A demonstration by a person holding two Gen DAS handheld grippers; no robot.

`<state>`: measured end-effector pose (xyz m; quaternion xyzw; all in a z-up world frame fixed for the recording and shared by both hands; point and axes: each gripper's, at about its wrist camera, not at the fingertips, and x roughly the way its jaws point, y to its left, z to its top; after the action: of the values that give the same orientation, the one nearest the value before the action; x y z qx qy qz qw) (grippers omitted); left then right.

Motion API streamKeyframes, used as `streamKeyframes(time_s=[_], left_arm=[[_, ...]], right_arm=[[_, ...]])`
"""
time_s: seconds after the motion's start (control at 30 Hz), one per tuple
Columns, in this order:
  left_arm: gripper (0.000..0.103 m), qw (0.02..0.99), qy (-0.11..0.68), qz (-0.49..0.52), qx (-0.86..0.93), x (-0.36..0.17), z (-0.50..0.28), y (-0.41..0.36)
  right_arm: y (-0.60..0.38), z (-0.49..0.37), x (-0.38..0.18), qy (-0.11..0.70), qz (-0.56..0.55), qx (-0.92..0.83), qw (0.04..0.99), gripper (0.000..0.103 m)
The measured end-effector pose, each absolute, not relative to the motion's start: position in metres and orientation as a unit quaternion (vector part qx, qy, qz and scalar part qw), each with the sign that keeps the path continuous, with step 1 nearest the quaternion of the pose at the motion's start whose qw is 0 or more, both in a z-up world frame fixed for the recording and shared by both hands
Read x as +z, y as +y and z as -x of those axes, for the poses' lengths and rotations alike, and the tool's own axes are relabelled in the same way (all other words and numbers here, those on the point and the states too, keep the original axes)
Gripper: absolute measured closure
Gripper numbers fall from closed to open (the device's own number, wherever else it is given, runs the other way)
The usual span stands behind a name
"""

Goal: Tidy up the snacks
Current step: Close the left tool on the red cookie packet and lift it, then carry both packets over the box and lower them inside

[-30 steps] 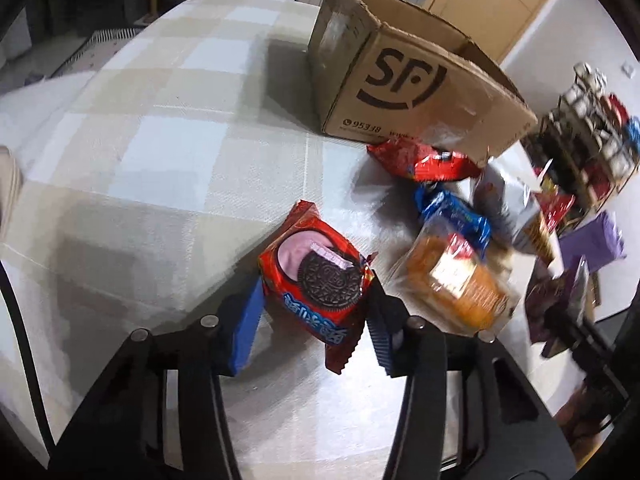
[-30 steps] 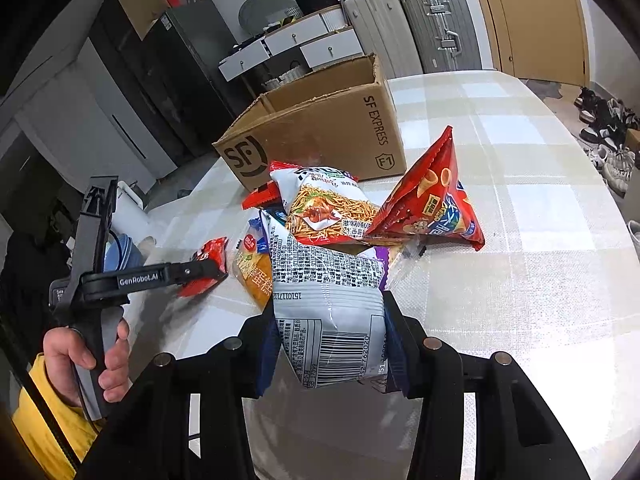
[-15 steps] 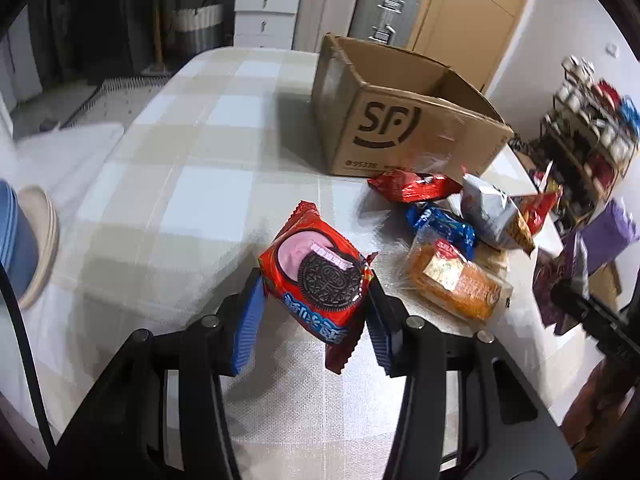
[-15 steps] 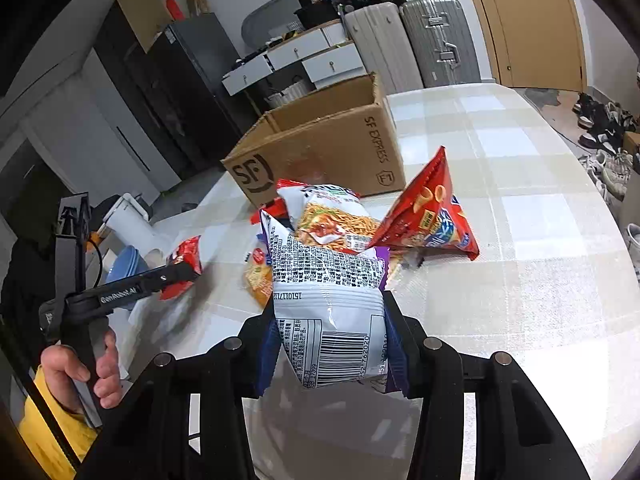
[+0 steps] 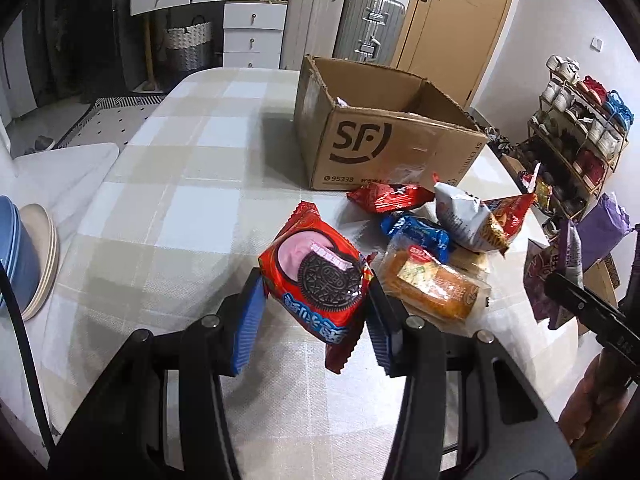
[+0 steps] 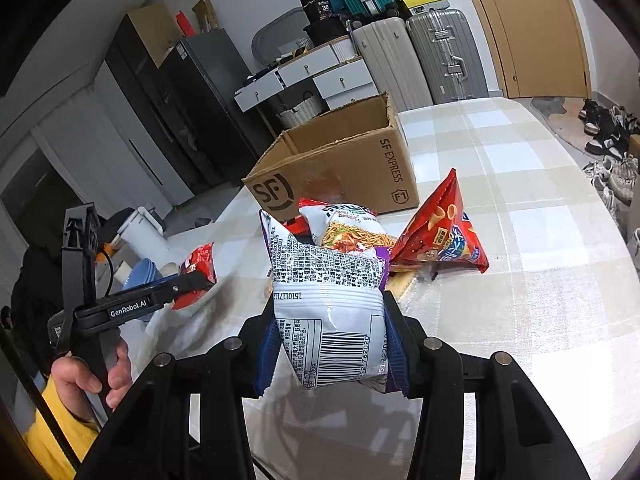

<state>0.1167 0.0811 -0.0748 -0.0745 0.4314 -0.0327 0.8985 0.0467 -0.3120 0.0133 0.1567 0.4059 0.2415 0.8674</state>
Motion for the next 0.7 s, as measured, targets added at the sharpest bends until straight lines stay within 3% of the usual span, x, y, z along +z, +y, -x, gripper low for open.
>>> streamKeyframes(time_s=[0.4, 0.7], left_arm=[[0.059, 0.905, 0.413, 0.092, -0.046, -0.046, -0.093, 0.077], [0.059, 0.917, 0.384, 0.083, -0.064, 0.009, -0.111, 0.074]], right_arm=[[-0.314, -0.046, 0.056, 0.338, -0.208, 0.282, 0.873, 0.057], [-0.304, -0.08, 0.113, 0.309, -0.207, 0.3, 0.878, 0.057]])
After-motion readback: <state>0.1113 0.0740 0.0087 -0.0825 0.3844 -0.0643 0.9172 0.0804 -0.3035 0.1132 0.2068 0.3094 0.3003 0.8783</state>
